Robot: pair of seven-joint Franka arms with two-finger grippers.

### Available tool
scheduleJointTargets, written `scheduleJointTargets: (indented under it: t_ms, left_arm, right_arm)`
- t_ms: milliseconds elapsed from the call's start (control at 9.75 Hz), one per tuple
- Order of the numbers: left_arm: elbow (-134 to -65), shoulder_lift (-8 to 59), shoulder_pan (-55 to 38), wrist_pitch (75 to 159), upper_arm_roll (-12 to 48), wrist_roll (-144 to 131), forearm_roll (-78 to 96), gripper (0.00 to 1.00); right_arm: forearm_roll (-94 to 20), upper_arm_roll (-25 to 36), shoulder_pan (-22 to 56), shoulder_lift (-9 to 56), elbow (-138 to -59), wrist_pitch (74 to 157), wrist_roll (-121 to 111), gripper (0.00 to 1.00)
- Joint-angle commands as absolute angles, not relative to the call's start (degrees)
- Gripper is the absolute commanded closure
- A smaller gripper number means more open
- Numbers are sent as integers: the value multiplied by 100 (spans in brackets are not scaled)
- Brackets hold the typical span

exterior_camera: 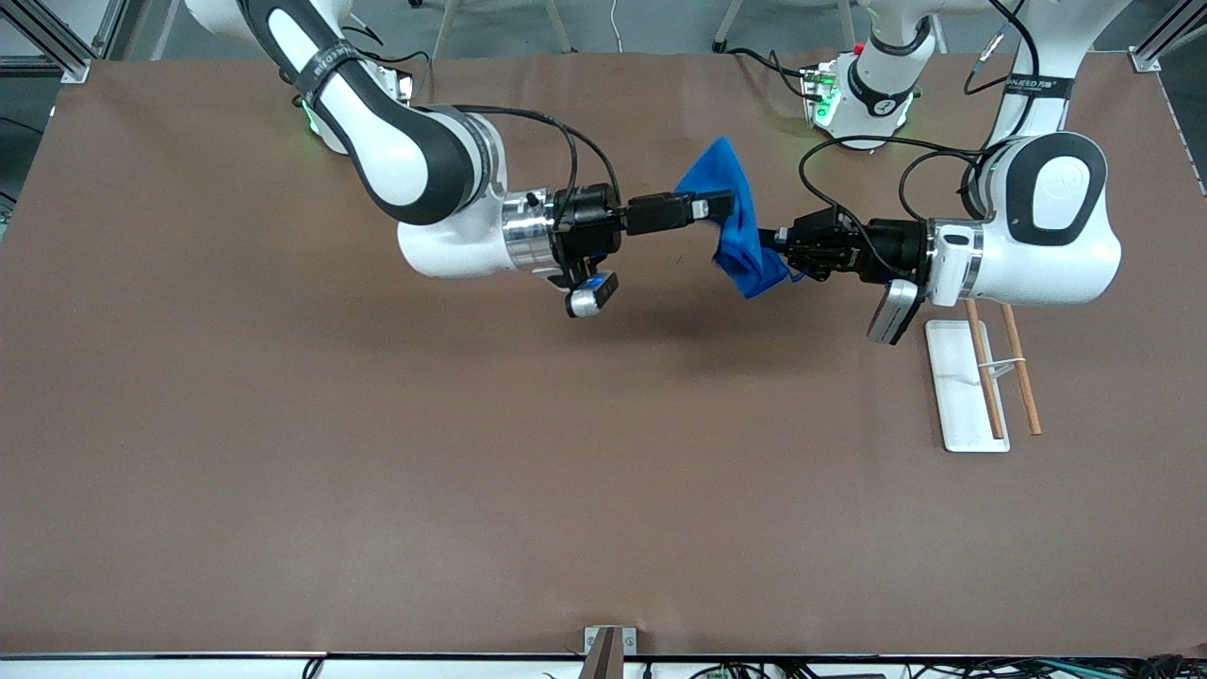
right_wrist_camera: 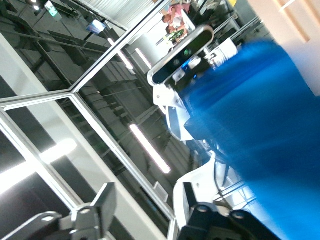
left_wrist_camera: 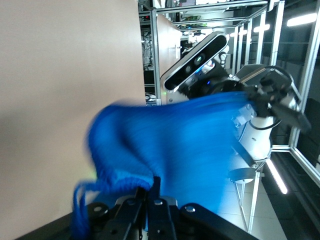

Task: Right arm passes towel to left arm to hang
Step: 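Open the right gripper while the left gripper pulls the towel away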

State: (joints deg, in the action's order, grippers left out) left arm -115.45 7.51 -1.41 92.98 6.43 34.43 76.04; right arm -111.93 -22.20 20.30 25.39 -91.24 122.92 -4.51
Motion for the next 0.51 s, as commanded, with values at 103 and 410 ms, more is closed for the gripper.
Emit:
scheduleJointTargets:
  t_ms: [103,410]
  left_arm:
    - [-11094,844,-132,9606,642,2903,6308,100]
    - [-10330,835,-97,9808,633,1569,4139,100]
  right_arm:
    - [-9148,-2233,1548,2032,-9509,13048,506,0]
    - [-6425,-1733,1257,2013,-9738,13017,677,0]
